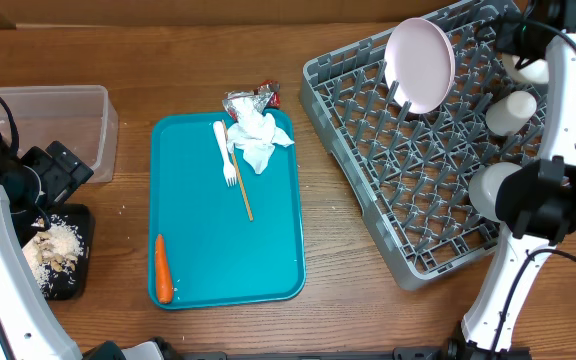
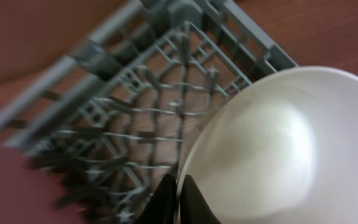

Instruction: Sort waste into correct bins and load items into the dishwasher rack

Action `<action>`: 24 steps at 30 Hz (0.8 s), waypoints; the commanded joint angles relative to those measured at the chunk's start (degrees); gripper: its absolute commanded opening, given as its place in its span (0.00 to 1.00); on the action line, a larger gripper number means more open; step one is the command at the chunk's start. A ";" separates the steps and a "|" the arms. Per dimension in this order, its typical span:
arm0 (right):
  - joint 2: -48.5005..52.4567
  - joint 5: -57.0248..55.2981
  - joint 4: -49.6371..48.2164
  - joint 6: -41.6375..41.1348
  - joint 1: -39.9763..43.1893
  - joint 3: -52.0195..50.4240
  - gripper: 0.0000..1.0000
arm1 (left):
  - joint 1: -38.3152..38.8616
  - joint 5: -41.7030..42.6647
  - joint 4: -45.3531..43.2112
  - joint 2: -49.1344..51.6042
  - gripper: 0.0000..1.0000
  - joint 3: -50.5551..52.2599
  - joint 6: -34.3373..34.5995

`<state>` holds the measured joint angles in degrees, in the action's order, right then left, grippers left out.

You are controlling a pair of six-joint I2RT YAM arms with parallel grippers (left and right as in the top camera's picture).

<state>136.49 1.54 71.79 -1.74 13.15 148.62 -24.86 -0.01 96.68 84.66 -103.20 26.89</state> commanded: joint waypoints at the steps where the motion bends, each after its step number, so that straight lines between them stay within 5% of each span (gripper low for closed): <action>1: -7.65 11.26 1.92 -4.74 0.15 6.69 0.04 | -0.24 0.02 0.11 0.35 1.00 0.20 0.57; 12: -14.01 35.21 16.65 -7.02 0.37 7.41 0.04 | -0.24 0.00 0.11 0.35 1.00 0.20 0.57; 16: -14.01 49.42 25.31 2.99 1.57 5.31 0.04 | -0.24 0.02 0.11 0.35 1.00 0.20 0.57; 24: -14.01 58.27 25.27 6.67 3.08 -5.97 0.04 | -0.24 0.02 0.11 0.35 1.00 0.20 0.57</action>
<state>122.52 52.23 97.06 0.82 15.84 147.22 -24.86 0.01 96.71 84.68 -103.20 26.89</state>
